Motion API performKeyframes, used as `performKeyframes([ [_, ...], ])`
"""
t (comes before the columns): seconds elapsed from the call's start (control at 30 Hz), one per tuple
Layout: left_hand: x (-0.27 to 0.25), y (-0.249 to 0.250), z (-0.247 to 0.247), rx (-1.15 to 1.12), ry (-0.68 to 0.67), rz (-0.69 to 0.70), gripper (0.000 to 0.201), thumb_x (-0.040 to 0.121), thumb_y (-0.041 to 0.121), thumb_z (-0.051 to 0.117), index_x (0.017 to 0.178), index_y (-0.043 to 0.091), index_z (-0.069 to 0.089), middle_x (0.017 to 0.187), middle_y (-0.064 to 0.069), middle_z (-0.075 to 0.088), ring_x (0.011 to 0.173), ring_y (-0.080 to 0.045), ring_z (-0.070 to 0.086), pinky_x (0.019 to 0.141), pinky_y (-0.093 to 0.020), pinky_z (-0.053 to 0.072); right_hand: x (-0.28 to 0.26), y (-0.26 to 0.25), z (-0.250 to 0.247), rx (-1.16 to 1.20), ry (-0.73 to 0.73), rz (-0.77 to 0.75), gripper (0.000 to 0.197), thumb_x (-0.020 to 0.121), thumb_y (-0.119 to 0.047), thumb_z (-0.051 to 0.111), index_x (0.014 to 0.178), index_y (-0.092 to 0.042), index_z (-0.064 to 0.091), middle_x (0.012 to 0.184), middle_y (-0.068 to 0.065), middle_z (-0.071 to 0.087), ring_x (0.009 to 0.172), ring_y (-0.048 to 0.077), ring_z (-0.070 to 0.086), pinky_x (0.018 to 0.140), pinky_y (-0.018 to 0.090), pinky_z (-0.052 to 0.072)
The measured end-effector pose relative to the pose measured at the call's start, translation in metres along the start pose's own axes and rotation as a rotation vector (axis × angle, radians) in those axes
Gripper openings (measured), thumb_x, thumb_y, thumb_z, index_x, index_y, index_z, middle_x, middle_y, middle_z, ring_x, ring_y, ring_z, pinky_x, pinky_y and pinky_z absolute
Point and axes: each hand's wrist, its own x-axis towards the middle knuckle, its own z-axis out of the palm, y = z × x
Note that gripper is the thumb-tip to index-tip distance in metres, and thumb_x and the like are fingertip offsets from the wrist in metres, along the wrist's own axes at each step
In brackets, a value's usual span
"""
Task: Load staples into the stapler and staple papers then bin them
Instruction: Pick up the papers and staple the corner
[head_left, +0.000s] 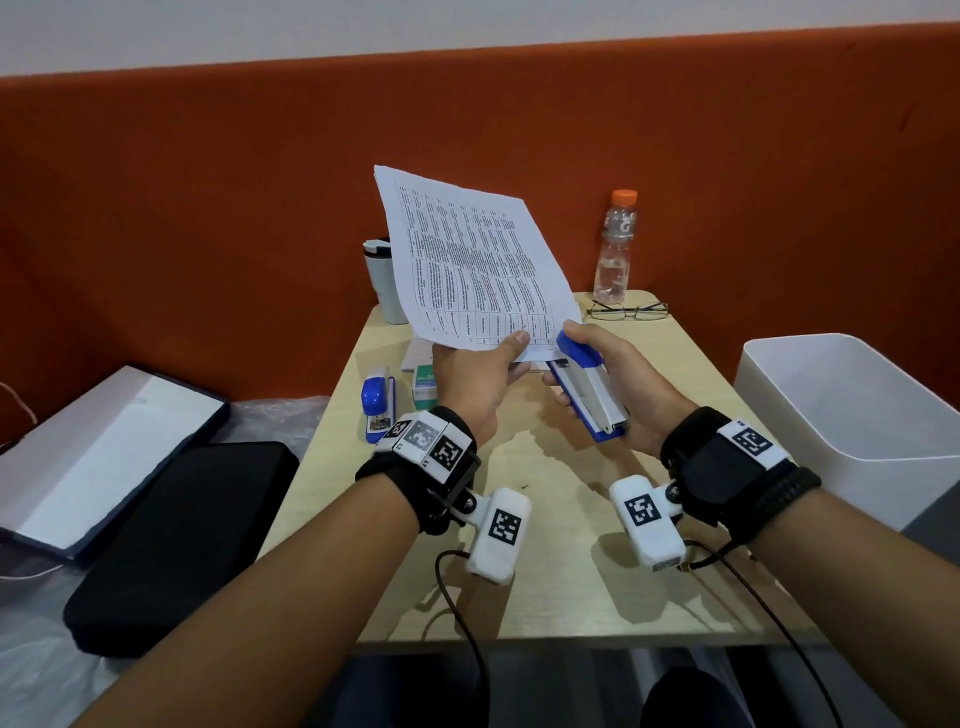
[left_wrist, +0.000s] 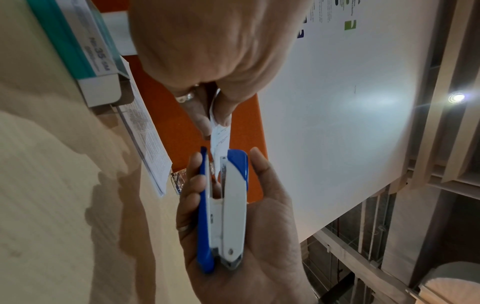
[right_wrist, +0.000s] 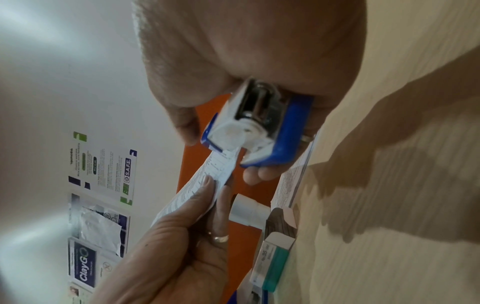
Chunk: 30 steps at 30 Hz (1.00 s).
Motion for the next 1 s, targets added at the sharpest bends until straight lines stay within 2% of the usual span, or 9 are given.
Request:
performKeyframes([
  [0.07, 0.0, 0.002, -0.002, -0.007, 0.016, 0.002, 0.058, 0.087, -0.009, 0.076, 0.138, 0.012, 0.057, 0.124, -0.008, 0.072, 0.094, -0.015, 0.074, 0.061, -0.022, 0.061, -0.003, -0.001, -0.001, -0.112, 0.033, -0.009, 0.05, 0.09, -0.051, 0.076, 0.122, -0.012, 0.074, 0.092, 0.009, 0.075, 0.064, 0.019, 0.065, 0.056, 0.028, 0.054],
  [0.13, 0.001, 0.005, -0.003, -0.012, 0.026, -0.004, 0.057, 0.087, -0.009, 0.076, 0.137, 0.011, 0.057, 0.12, -0.006, 0.073, 0.091, -0.015, 0.075, 0.061, -0.021, 0.06, -0.005, 0.0, -0.002, -0.226, 0.061, -0.001, 0.037, 0.09, -0.034, 0.082, 0.112, -0.006, 0.073, 0.083, 0.007, 0.073, 0.056, 0.016, 0.066, 0.05, 0.024, 0.053],
  [0.23, 0.001, 0.008, -0.005, -0.018, 0.025, 0.001, 0.057, 0.087, -0.01, 0.075, 0.136, 0.013, 0.056, 0.113, -0.001, 0.073, 0.09, -0.014, 0.074, 0.062, -0.023, 0.062, -0.004, 0.004, -0.003, -0.397, 0.067, 0.043, 0.02, 0.091, -0.019, 0.077, 0.102, -0.005, 0.068, 0.074, 0.01, 0.069, 0.052, 0.018, 0.067, 0.048, 0.023, 0.052],
  [0.33, 0.001, 0.01, -0.005, -0.014, 0.011, 0.009, 0.059, 0.088, -0.011, 0.074, 0.137, 0.014, 0.055, 0.109, 0.002, 0.072, 0.088, -0.012, 0.073, 0.064, -0.024, 0.063, -0.002, 0.008, -0.003, -0.652, 0.111, 0.046, 0.02, 0.091, -0.029, 0.075, 0.086, -0.012, 0.064, 0.073, 0.006, 0.067, 0.054, 0.017, 0.064, 0.055, 0.025, 0.048],
  [0.43, -0.001, 0.01, -0.005, -0.006, 0.002, 0.008, 0.057, 0.087, -0.011, 0.075, 0.136, 0.012, 0.057, 0.104, 0.004, 0.073, 0.086, -0.01, 0.074, 0.064, -0.024, 0.063, 0.002, 0.011, 0.0, -0.799, 0.141, 0.032, 0.026, 0.089, -0.035, 0.075, 0.08, -0.013, 0.063, 0.068, 0.003, 0.063, 0.056, 0.018, 0.059, 0.058, 0.027, 0.042],
  [0.57, -0.003, 0.012, -0.006, 0.011, -0.003, 0.02, 0.056, 0.087, -0.009, 0.076, 0.137, 0.009, 0.059, 0.12, -0.006, 0.074, 0.089, -0.012, 0.076, 0.064, -0.024, 0.062, 0.008, 0.016, 0.002, -0.902, 0.157, 0.036, 0.03, 0.08, -0.035, 0.082, 0.079, -0.01, 0.065, 0.073, 0.006, 0.062, 0.063, 0.022, 0.057, 0.062, 0.03, 0.042],
  [0.67, -0.006, 0.013, -0.006, 0.017, -0.017, 0.025, 0.056, 0.087, -0.01, 0.076, 0.136, 0.01, 0.059, 0.123, -0.007, 0.074, 0.096, -0.016, 0.076, 0.066, -0.025, 0.062, 0.015, 0.016, 0.001, -0.998, 0.158, 0.083, 0.037, 0.072, -0.041, 0.084, 0.085, -0.013, 0.063, 0.079, 0.004, 0.064, 0.068, 0.022, 0.059, 0.061, 0.03, 0.043],
  [0.77, -0.007, 0.015, -0.007, 0.026, -0.042, 0.034, 0.059, 0.086, -0.01, 0.076, 0.138, 0.012, 0.057, 0.125, -0.006, 0.073, 0.101, -0.022, 0.076, 0.067, -0.027, 0.063, 0.019, 0.015, 0.003, -1.09, 0.13, 0.095, 0.039, 0.075, -0.043, 0.083, 0.093, -0.014, 0.065, 0.089, 0.007, 0.068, 0.077, 0.023, 0.062, 0.066, 0.031, 0.047],
  [1.0, -0.006, 0.012, -0.007, 0.052, -0.055, 0.009, 0.064, 0.086, -0.01, 0.076, 0.141, 0.013, 0.053, 0.131, -0.006, 0.07, 0.105, -0.024, 0.075, 0.066, -0.028, 0.063, 0.014, 0.009, 0.01, -1.266, 0.147, 0.05, 0.043, 0.079, -0.042, 0.088, 0.081, -0.019, 0.052, 0.082, 0.001, 0.06, 0.069, 0.015, 0.055, 0.054, 0.029, 0.038],
])
